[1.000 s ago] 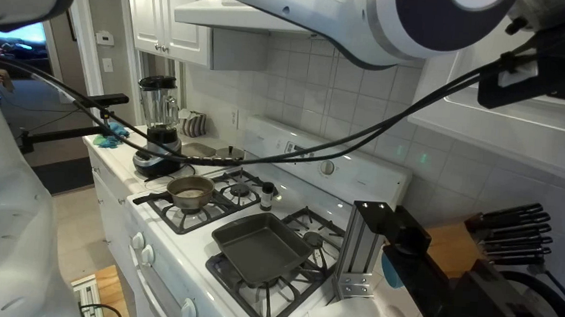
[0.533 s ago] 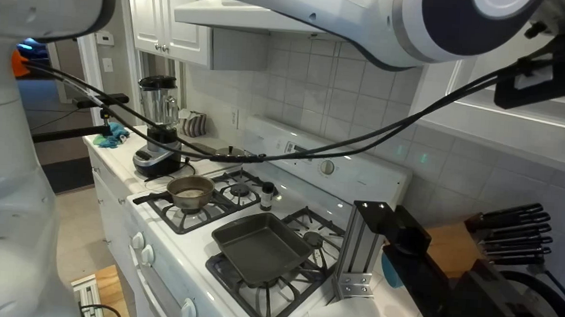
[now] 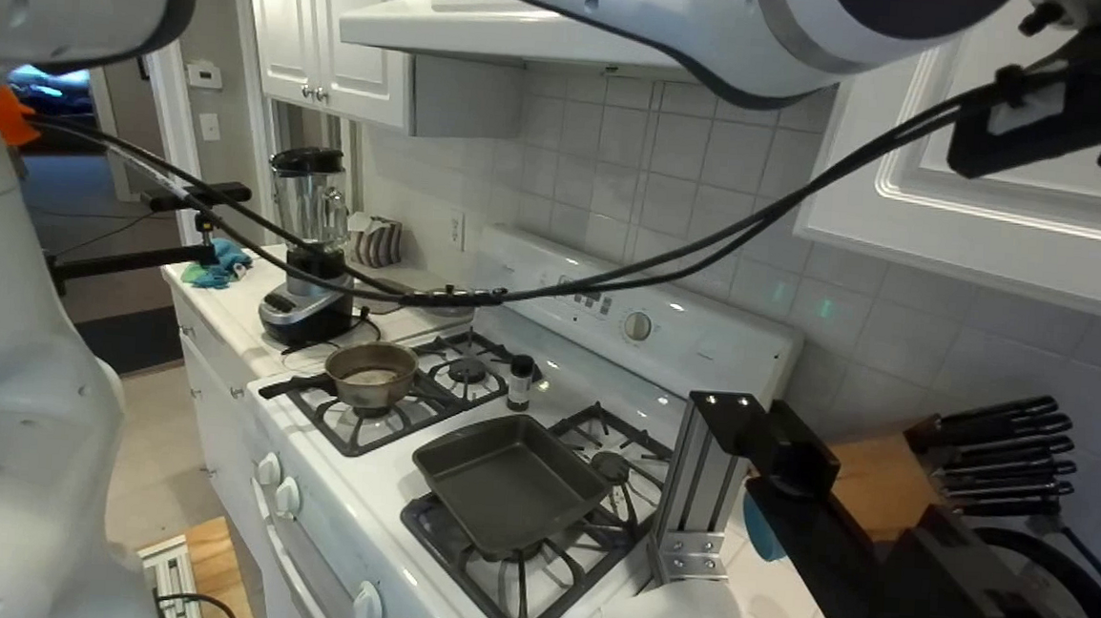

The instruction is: Close the top cabinet door

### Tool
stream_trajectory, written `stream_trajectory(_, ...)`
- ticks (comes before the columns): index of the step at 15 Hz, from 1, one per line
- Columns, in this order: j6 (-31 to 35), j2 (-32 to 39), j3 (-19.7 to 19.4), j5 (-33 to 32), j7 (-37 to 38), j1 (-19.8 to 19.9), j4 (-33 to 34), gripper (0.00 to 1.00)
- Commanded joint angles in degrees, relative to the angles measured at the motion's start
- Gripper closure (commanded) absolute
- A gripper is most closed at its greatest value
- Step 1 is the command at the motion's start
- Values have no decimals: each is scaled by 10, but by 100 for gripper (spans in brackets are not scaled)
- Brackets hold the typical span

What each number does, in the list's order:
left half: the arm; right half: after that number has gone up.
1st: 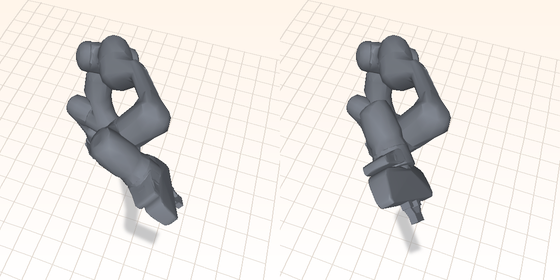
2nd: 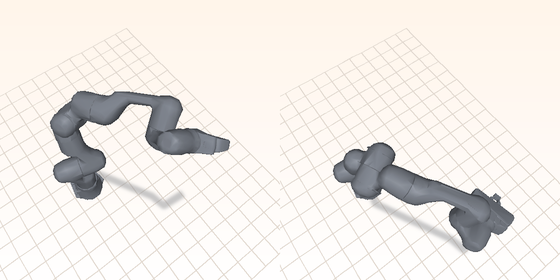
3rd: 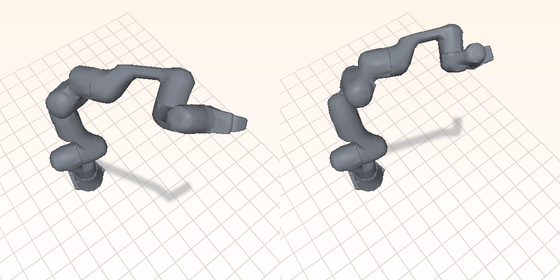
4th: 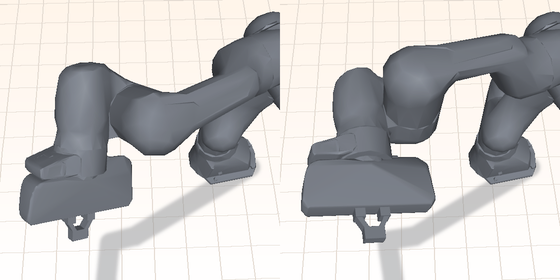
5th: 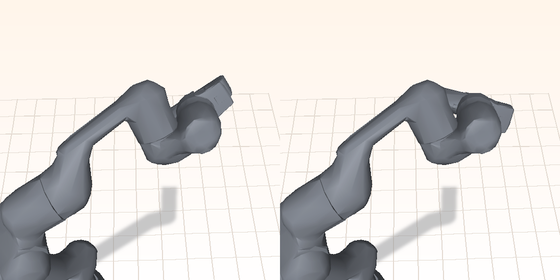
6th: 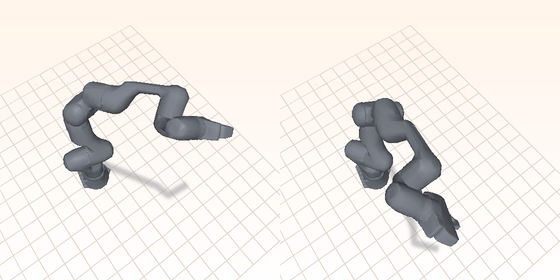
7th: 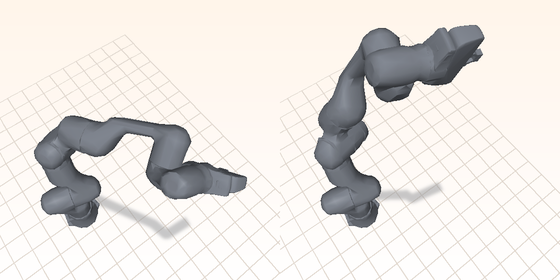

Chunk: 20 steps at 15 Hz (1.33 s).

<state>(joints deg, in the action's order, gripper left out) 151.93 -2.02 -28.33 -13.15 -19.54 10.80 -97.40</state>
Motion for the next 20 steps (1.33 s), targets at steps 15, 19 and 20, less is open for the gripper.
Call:
stream_trajectory(15,-429,-339,202,29,138,-31,-245,55)
stream_trajectory(19,-424,-403,234,56,157,-56,-347,26)
stream_trajectory(20,-420,-414,238,62,158,-63,-369,20)
